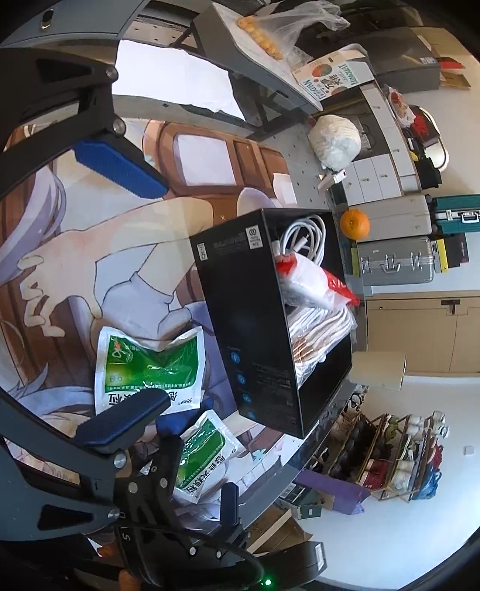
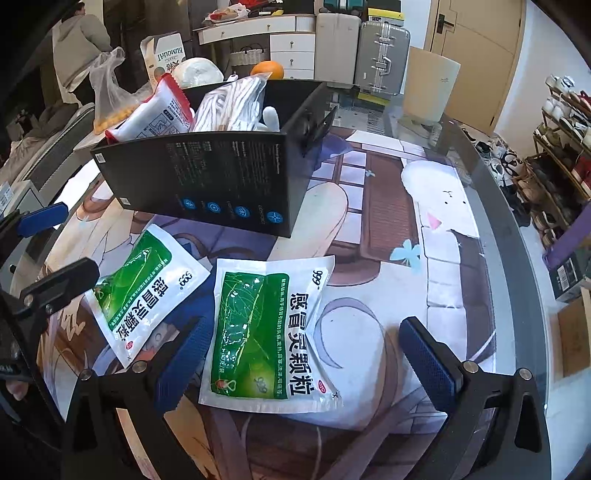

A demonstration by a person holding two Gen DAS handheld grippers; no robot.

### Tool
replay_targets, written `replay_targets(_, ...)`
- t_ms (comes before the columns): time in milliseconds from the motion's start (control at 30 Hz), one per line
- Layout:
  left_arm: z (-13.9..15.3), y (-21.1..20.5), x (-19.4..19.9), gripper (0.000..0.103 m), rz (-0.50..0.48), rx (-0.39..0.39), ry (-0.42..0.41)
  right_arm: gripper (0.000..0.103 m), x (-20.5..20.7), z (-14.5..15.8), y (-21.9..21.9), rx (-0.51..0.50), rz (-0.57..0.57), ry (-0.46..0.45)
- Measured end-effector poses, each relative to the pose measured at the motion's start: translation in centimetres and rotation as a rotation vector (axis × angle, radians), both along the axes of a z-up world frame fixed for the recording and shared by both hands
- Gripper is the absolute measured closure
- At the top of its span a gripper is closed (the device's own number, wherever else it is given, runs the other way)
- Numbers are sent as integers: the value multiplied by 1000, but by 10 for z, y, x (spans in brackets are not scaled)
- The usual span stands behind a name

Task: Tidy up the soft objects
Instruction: 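Grasp a green medicine sachet with the right gripper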

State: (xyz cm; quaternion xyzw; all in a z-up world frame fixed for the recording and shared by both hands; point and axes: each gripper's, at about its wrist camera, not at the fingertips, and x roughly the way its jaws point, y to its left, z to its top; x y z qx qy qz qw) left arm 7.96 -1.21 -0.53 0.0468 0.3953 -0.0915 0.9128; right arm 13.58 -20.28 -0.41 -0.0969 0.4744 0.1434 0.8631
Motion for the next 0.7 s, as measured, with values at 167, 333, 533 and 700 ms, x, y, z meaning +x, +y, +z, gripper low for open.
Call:
replay_targets(167, 0, 2, 1, 0, 9, -8, 3, 1, -1, -2, -1, 16, -2, 3)
replay_targets(333, 0, 4, 2, 0, 16, -8, 4, 1, -3, -2, 0, 13, -4, 5)
replay_targets(533, -1, 2, 3, 0, 2, -11, 12, 43, -12, 5, 8, 30, 75, -11)
replay_targets(700, -4, -4, 2, 0, -37, -13, 32, 66, -16, 9, 14, 34, 110, -17)
